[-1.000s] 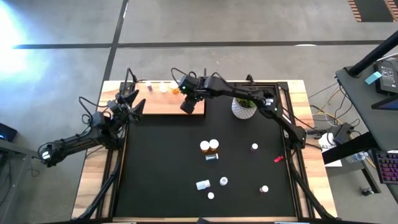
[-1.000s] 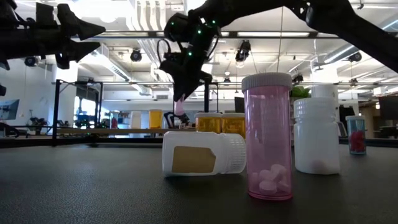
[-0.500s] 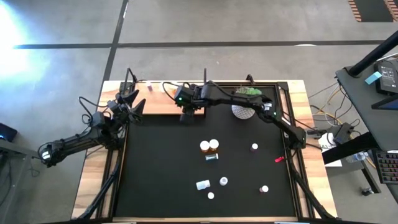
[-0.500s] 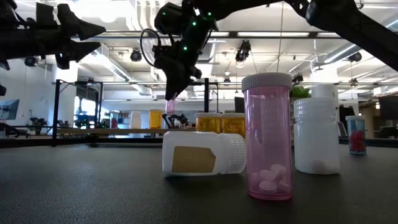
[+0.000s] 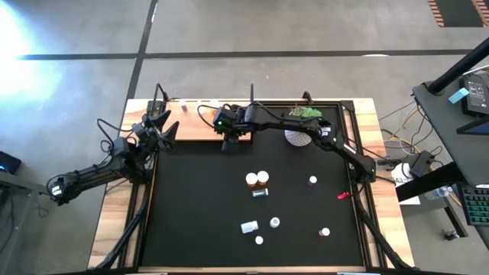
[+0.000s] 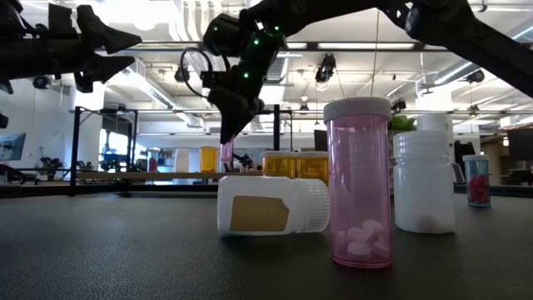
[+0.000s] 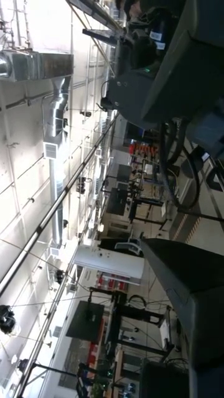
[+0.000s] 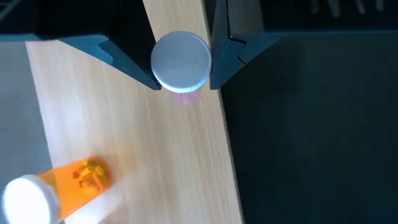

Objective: Pick and place medicine bottles onto shelf by color
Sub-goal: Put the top pink pill bottle on the shelf

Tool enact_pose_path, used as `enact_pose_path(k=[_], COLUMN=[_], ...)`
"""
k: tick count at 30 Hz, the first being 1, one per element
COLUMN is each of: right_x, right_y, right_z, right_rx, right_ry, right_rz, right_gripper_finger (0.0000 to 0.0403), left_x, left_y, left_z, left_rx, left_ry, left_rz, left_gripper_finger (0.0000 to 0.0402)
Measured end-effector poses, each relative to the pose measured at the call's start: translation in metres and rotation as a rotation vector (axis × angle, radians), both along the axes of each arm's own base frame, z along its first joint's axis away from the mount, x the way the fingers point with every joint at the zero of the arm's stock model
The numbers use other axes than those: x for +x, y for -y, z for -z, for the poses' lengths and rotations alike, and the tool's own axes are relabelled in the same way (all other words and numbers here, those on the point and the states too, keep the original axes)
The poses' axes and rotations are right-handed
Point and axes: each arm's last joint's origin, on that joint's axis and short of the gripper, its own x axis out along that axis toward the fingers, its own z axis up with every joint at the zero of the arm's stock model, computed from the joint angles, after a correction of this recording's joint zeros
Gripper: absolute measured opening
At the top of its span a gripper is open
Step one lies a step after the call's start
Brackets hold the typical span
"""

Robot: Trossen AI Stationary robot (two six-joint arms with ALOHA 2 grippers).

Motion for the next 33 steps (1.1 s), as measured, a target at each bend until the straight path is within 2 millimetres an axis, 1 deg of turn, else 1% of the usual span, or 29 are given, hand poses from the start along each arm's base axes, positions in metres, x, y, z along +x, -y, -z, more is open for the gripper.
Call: enact_pose_path(k=[3,9,15,20,29,33], right_x=[0.0,-0.003,-0.005,-0.005,-0.007,-0.008], right_y=[0.005,0.019,0.027,0.027,0.026,0.025], right_z=[0.004,0.004,0.005,0.005,0.007,0.008], right_rx=[-0.008,-0.015,0.034,0.039,0.133,0.147], right_ry=[-0.009,-0.013,-0.003,-0.002,0.03,0.018], right_rz=[-0.007,-0.009,-0.028,-0.021,0.156,0.164], right_gripper_finger=[0.0123,0.0123,0.0123,0.0123,0.0123,0.0123], left_x=[0.0,0.0,0.0,0.0,0.0,0.0], left_y=[0.0,0.0,0.0,0.0,0.0,0.0], left_z=[0.0,0.0,0.0,0.0,0.0,0.0], left_rx=[0.0,-0.001,0.0,0.0,0.0,0.0], left_ry=[-0.001,-0.001,0.0,-0.001,-0.001,0.0], left_rz=[0.0,0.0,0.0,0.0,0.0,0.0], left_gripper_finger=[0.0306,0.0306,0.0306,0.0306,0.0306,0.0306])
